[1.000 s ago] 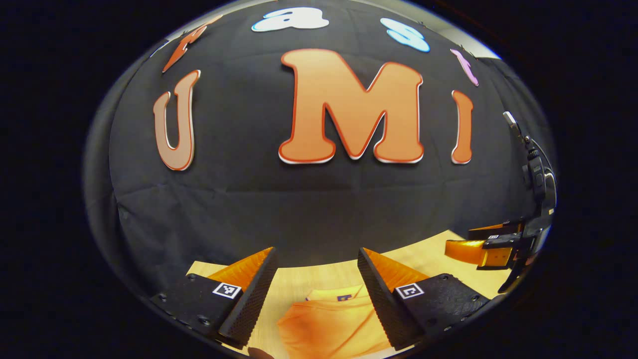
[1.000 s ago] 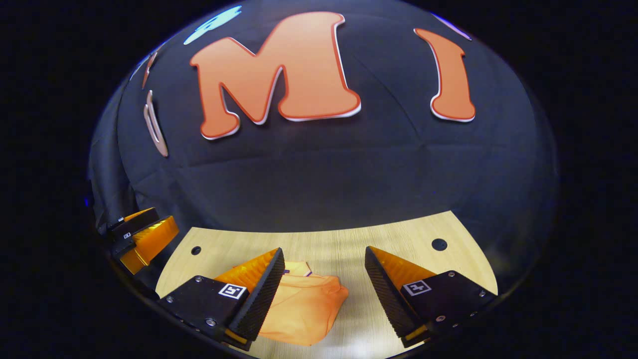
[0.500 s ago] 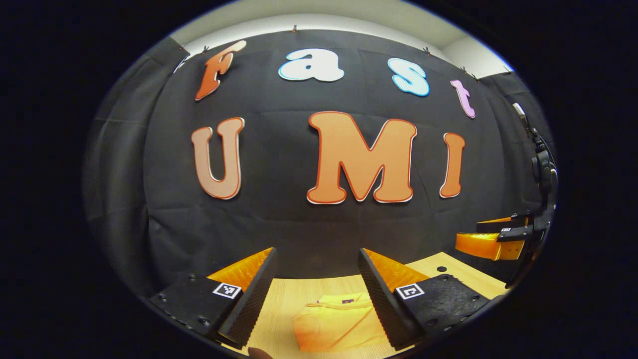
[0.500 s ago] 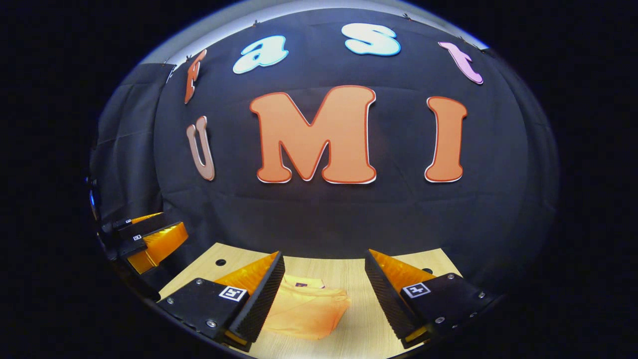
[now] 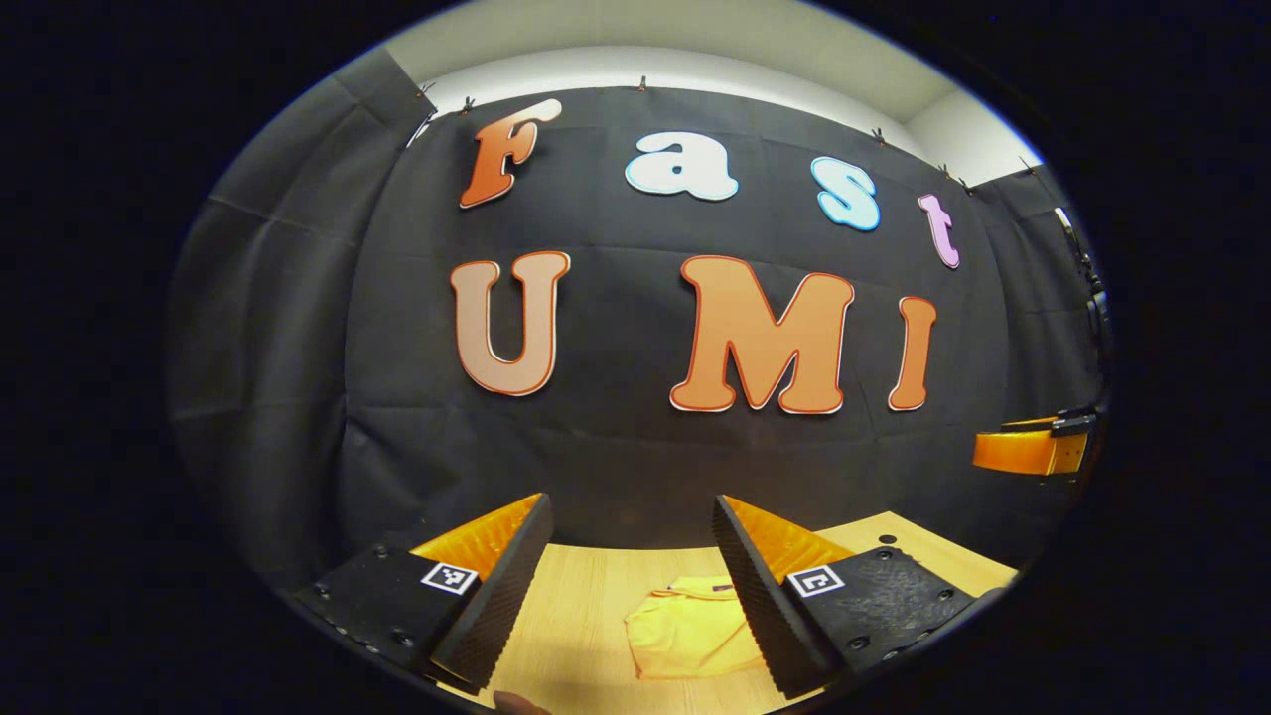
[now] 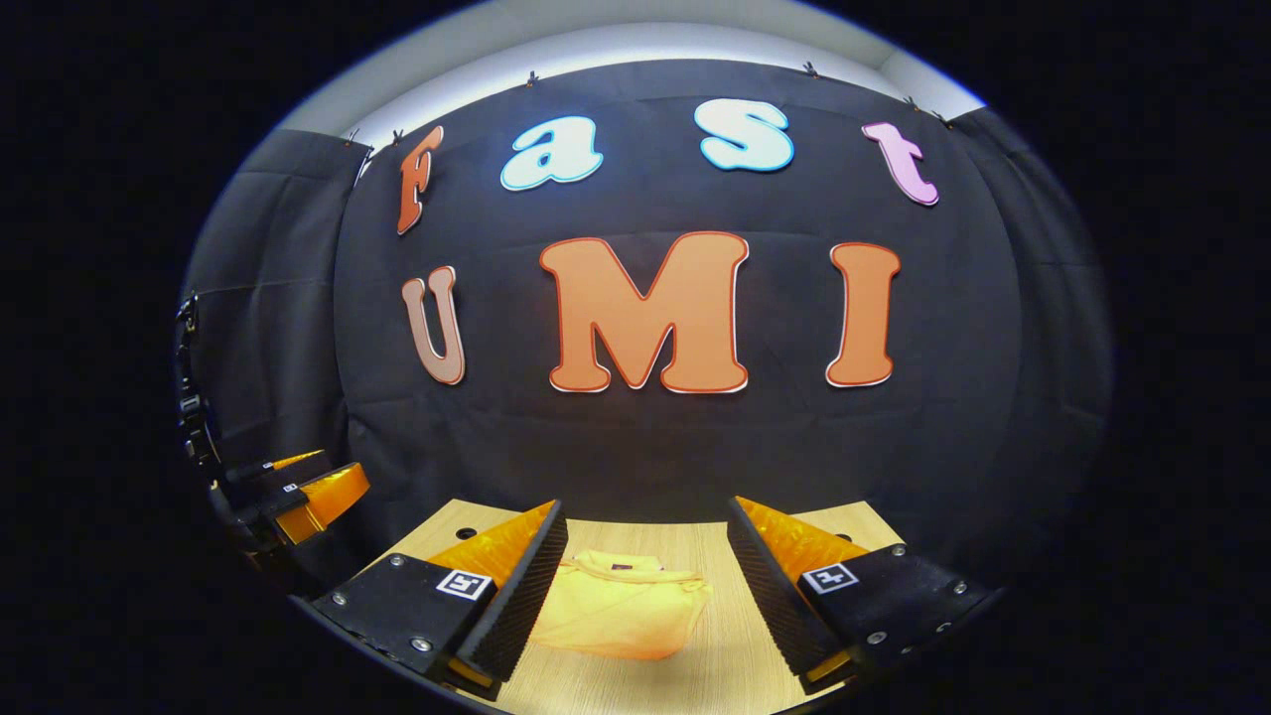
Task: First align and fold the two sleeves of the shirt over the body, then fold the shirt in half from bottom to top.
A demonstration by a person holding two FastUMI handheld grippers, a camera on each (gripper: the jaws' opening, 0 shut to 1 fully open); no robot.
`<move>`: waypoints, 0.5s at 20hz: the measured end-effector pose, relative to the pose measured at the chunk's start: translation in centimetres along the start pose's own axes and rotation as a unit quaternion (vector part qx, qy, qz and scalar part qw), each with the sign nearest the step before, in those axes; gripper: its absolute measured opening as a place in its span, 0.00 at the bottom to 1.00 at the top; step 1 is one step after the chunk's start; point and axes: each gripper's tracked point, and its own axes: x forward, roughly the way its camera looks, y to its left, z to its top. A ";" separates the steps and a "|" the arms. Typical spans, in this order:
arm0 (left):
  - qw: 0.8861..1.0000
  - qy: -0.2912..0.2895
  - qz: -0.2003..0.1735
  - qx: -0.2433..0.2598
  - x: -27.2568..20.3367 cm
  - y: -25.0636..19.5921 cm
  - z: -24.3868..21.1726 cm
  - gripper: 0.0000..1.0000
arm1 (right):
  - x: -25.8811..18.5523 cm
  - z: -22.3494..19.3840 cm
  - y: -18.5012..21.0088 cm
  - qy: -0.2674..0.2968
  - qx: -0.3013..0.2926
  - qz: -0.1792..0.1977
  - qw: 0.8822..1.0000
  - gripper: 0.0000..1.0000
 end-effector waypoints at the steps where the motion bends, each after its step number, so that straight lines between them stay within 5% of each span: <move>1: 1.000 0.001 0.001 0.009 -0.4 0.4 -0.3 0.97 | -0.7 -0.6 0.0 0.000 0.002 -0.005 1.000 0.98; 10: 0.999 -0.011 -0.049 0.004 -3.0 -2.9 -0.1 0.97 | -4.5 -4.0 -2.3 0.013 0.018 -0.024 0.999 0.98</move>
